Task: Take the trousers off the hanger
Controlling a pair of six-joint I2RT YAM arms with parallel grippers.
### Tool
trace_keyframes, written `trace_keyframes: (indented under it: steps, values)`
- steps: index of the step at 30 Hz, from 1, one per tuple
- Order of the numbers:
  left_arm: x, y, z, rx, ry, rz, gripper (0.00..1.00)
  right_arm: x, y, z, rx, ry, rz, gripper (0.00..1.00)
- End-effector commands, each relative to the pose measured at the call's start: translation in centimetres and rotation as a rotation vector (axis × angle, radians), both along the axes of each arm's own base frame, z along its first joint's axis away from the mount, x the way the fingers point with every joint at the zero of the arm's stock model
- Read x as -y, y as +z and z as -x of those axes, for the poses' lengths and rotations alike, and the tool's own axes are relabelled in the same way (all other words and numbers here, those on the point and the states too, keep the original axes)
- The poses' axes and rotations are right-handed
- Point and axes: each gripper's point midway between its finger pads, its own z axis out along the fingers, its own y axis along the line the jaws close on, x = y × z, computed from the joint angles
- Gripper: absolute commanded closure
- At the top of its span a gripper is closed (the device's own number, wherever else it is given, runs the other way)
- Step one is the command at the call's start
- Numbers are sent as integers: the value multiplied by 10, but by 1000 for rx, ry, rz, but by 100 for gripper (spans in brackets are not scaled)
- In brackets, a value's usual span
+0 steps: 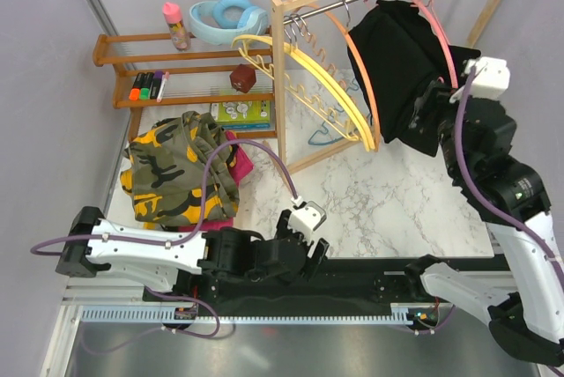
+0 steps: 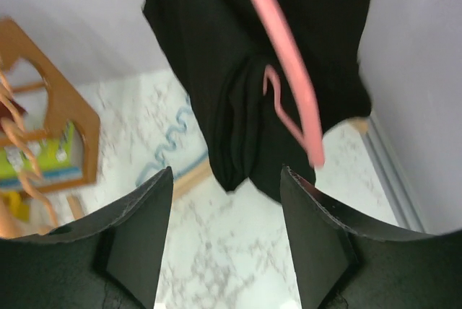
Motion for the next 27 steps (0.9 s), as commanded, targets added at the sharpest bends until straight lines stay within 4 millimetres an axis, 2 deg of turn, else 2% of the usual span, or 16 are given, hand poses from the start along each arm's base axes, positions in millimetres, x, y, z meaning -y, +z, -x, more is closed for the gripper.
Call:
trace_keyframes:
  steps: [1, 2, 4, 5, 7, 8, 13, 17, 19, 20, 21, 22, 23, 24, 26, 27]
  values:
    - [15, 6, -11, 27, 3, 71, 23, -11, -53, 18, -97, 60, -91, 33]
    - [18, 5, -14, 39, 2, 77, 23, -16, -80, 17, -150, 66, -110, 33]
    - [28, -2, -27, 53, 18, 93, 27, -17, -101, 27, -176, 74, -152, 34]
    - [32, -5, -31, 47, 19, 92, 29, -18, -129, 28, -233, 69, -149, 34]
    - [37, -14, -40, 38, 39, 79, 33, -20, -147, 37, -239, 70, -210, 36]
    - [38, -13, -43, 43, 52, 80, 36, -26, -171, 37, -275, 84, -227, 36]
    - [34, -5, -46, 37, 85, 143, 43, -52, -210, 28, -202, 167, -381, 41]
    - [15, 6, -45, 33, 100, 187, 44, -89, -239, -10, -71, 290, -455, 58]
    - [1, 15, -45, 33, 113, 222, 45, -105, -269, -31, -130, 294, -431, 56]
    - [-5, 18, -45, 34, 117, 228, 44, -112, -262, -44, -89, 302, -426, 54]
    - [-15, 23, -46, 34, 127, 237, 45, -119, -289, -57, -160, 276, -395, 49]
    - [-21, 24, -45, 30, 136, 240, 45, -122, -294, -67, -167, 259, -386, 49]
    - [-26, 26, -46, 30, 141, 245, 45, -129, -281, -81, -124, 257, -401, 49]
    - [-37, 31, -46, 26, 151, 260, 45, -132, -297, -90, -148, 230, -386, 48]
    - [-47, 30, -44, 23, 151, 269, 44, -136, -285, -110, -59, 201, -412, 48]
    - [-51, 30, -43, 19, 148, 267, 44, -137, -304, -120, -97, 174, -389, 49]
